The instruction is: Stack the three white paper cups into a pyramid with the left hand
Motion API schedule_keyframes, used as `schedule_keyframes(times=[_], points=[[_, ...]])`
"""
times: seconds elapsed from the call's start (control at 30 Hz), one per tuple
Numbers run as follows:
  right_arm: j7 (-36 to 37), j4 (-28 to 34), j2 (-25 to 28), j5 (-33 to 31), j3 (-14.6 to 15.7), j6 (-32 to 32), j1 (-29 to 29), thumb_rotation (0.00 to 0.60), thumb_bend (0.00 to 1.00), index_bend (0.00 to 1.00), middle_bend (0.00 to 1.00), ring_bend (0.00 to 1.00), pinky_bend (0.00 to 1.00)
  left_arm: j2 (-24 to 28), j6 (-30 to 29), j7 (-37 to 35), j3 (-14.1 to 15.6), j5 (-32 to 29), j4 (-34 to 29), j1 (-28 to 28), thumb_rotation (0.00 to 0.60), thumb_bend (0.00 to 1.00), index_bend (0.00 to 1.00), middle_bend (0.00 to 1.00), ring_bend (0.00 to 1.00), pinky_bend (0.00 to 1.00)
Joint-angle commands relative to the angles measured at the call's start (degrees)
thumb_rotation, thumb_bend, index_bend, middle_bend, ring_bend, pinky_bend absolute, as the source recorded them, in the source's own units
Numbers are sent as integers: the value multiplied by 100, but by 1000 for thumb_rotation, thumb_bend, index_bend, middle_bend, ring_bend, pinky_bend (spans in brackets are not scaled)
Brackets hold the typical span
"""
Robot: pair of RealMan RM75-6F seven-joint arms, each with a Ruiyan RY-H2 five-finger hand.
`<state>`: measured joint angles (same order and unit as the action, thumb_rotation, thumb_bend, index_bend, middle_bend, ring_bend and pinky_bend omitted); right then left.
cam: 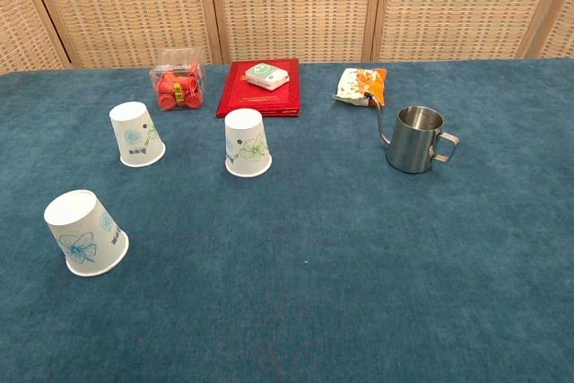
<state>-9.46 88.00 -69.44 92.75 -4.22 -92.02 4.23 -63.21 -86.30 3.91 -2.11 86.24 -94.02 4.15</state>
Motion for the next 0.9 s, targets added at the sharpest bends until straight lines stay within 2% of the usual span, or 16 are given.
schedule_keyframes(times=[0.03,0.37,0.5,0.57,0.67,0.77,0.9], points=[[22,7,17,-1,5,-3,-8,600,0,42,0,0,0,3,6,13,13,11,1,-1,600,10,0,0,0,0],[10,67,22,22,21,36,12,600,0,42,0,0,0,-30,287,-100,73,185,108,187,600,14,0,0,0,0],[-6,70,19,-21,17,111,37,600,0,42,0,0,0,-163,656,-608,162,502,457,488,600,21,0,0,0,0],[0,62,18,-35,22,138,42,600,0,42,0,0,0,-269,843,-826,217,619,640,627,600,21,0,0,0,23],[23,48,17,-56,20,162,50,600,0,42,0,0,0,-465,1036,-995,280,826,850,825,600,23,0,16,25,116],[54,25,16,-102,12,204,60,600,0,42,0,0,0,-747,1151,-994,276,999,1067,1030,600,24,2,77,87,169],[69,13,15,-142,5,232,66,600,0,42,0,0,0,-1051,1324,-759,214,1034,1209,1244,600,25,76,155,180,230]])
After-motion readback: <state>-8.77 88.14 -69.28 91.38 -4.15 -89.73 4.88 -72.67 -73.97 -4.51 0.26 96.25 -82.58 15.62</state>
